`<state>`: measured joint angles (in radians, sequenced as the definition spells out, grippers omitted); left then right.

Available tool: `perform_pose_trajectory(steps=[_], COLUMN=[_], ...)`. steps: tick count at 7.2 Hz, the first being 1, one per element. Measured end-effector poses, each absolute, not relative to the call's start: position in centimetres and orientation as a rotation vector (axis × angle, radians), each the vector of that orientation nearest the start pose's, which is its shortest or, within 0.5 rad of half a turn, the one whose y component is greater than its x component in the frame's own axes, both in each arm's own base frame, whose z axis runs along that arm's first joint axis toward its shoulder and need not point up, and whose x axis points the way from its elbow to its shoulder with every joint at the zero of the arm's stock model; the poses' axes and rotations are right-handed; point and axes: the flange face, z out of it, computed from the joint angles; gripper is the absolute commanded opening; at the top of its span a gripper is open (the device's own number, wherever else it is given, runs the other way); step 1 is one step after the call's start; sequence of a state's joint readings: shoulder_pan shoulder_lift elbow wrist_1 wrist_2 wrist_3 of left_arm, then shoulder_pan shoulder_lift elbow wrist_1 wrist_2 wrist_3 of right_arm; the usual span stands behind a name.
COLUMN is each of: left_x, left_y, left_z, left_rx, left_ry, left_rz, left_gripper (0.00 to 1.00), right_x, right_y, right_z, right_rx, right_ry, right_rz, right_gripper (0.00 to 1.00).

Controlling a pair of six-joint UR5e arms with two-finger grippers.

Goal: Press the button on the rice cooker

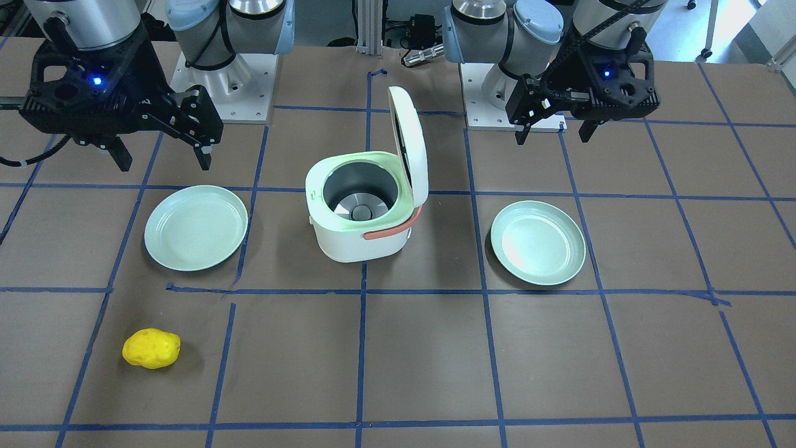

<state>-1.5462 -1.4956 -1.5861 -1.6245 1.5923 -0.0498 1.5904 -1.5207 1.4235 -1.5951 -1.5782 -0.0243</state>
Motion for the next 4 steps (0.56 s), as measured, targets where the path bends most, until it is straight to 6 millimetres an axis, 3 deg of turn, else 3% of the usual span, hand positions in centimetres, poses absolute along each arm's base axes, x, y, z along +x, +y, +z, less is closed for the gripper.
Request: perform_pose_trajectory(steps=[4], left_x=[-11.98], left_y=[-46.30], left_z=[51.08], left_rx=[-0.115], left_ry=[3.118], left_rz=[-0.010], left_gripper=[1.00], right_x=[14.42], right_y=[-51.93], right_z=[54.18], right_rx=[-0.060], right_ry=[3.141], right_rz=[-0.198], right_gripper=[1.00])
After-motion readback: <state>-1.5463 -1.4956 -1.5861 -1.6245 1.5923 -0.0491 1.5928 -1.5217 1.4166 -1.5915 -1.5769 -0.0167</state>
